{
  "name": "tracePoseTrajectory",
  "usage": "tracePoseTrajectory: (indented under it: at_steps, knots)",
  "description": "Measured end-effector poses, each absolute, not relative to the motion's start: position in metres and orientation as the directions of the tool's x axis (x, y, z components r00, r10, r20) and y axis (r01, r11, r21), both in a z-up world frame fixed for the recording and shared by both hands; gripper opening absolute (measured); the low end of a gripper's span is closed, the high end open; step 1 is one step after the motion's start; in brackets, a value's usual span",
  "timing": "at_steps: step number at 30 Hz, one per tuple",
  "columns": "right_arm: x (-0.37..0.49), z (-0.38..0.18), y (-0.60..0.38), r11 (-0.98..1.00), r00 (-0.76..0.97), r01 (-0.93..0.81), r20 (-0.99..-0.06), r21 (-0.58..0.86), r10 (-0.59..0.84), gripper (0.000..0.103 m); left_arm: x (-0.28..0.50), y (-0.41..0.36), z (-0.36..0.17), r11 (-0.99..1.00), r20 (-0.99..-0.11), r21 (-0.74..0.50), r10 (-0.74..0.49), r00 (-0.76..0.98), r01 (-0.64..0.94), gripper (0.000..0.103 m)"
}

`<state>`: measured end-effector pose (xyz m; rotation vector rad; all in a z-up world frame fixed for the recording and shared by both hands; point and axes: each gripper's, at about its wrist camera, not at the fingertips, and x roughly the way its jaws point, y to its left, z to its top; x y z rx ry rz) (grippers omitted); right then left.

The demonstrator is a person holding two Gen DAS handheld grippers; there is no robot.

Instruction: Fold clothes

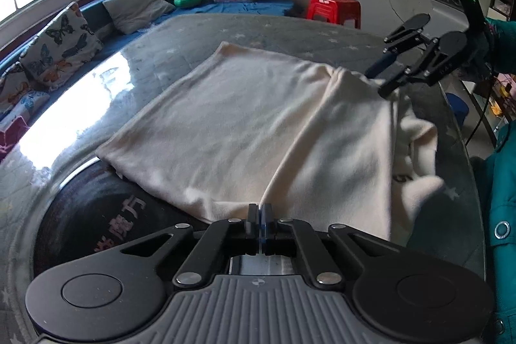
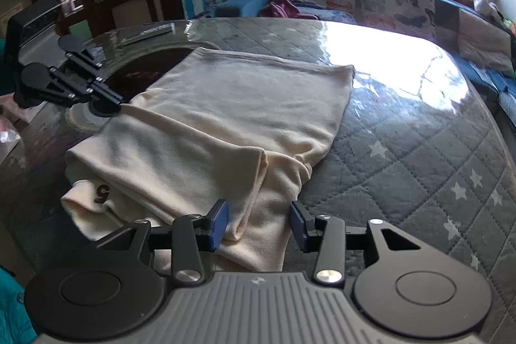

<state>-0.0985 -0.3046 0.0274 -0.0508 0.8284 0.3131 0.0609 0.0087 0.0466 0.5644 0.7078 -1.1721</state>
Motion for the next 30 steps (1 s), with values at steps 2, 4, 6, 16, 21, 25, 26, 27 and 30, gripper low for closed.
tracePoseTrajectory:
  at_steps: [2,4,6,16,21,25,26,27,30]
  knots:
    - [-0.101,0.029,-0.305,0.949,0.631,-0.306,-0.731,0.071,0.258,0.043,0.061,0.009,0.046,0.305,-0.753,0.041,-0.617,0.230,0.951,0.001]
    - [-0.104,0.029,-0.305,0.950,0.633,-0.309,-0.733,0.055,0.248,0.043,0.061,0.008,0.045,0.311,-0.756,0.043,-0.611,0.235,0.949,0.001]
    - [-0.105,0.029,-0.307,0.952,0.635,-0.301,-0.734,0.052,0.240,0.043,0.059,0.008,0.044,0.318,-0.755,0.045,-0.611,0.241,0.947,0.001]
    - [-0.112,0.016,-0.315,0.958,0.616,-0.284,-0.757,0.042,0.216,0.043,0.058,0.013,0.045,0.358,-0.756,0.058,-0.594,0.275,0.932,0.001]
    - [-0.112,0.017,-0.315,0.959,0.621,-0.282,-0.755,0.037,0.212,0.042,0.056,0.014,0.045,0.376,-0.756,0.066,-0.586,0.292,0.924,0.001]
    - [-0.113,0.018,-0.315,0.959,0.626,-0.282,-0.752,0.030,0.208,0.042,0.057,0.013,0.034,0.394,-0.778,0.086,-0.547,0.308,0.915,0.000]
    - [-0.113,0.019,-0.315,0.959,0.627,-0.282,-0.751,0.028,0.207,0.042,0.059,0.015,0.032,0.409,-0.777,0.066,-0.551,0.304,0.910,0.000]
    - [-0.113,0.019,-0.315,0.959,0.629,-0.282,-0.750,0.027,0.205,0.042,0.061,0.017,0.031,0.425,-0.776,0.046,-0.555,0.300,0.904,0.000]
    - [-0.113,0.020,-0.315,0.959,0.633,-0.282,-0.748,0.021,0.202,0.042,0.059,0.016,0.038,0.432,-0.758,0.053,-0.569,0.317,0.900,0.001]
